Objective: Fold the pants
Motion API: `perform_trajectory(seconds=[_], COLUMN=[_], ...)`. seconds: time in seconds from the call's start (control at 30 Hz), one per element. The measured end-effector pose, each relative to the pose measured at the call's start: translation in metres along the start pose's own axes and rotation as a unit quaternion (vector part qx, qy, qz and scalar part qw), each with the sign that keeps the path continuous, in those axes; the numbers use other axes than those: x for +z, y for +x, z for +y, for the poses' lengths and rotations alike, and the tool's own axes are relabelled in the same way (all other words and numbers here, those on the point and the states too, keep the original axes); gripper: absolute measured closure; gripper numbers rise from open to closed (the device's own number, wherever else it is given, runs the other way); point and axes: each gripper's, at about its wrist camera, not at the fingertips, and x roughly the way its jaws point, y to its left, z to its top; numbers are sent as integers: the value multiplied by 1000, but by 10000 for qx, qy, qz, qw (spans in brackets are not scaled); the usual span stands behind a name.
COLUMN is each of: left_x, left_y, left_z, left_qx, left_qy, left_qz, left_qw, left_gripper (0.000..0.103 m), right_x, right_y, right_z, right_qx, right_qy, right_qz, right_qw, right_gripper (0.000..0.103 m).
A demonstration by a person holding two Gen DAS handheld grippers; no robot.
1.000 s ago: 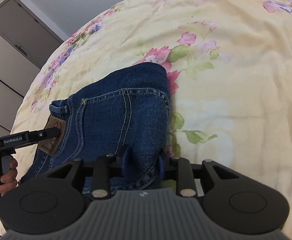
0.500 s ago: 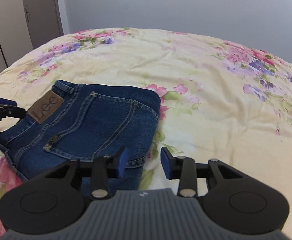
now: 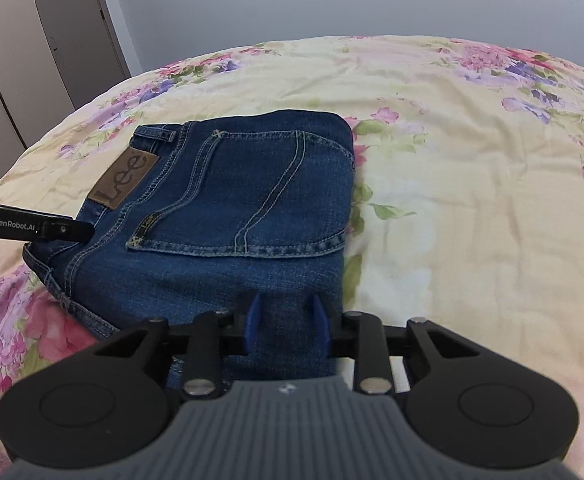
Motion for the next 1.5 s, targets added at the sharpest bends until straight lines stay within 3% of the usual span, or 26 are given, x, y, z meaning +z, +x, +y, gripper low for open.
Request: perform_trajectory(seconds=[0.27,0.6,0.97,1.17,1.3,1.5], left_x=[2,10,-27,-62,-82,-96], left_y=[-21,-123,-214,-227,-222,-207], left_z=[-9,-37,-75,-81,-88,-99], left_qx=[136,172,511,861,915,1144], left_qy=[150,318,371,182,103,130], left_qz=[44,-758,-1254,-1420,-1398,-1250], left_qw=[9998,9965,9901,9859,9859,9855], left_gripper=[57,57,33,23,22,22], right_x=[8,25,-3,-35,-55,-70], right_y=[-15,-97,-201,-222,-219,-201], right_z=[7,31,61,70,78,79], right_qx=[-82,74,69,184,165,-21], right_qy=[-161,-275,-478,-262,-172,-60], right_qz=[71,-518,-1265,-1357,-1317,-1205], right_qw=[9998,9983,9908,9902,9910,9927], right_gripper=[78,76,60,49,39,37])
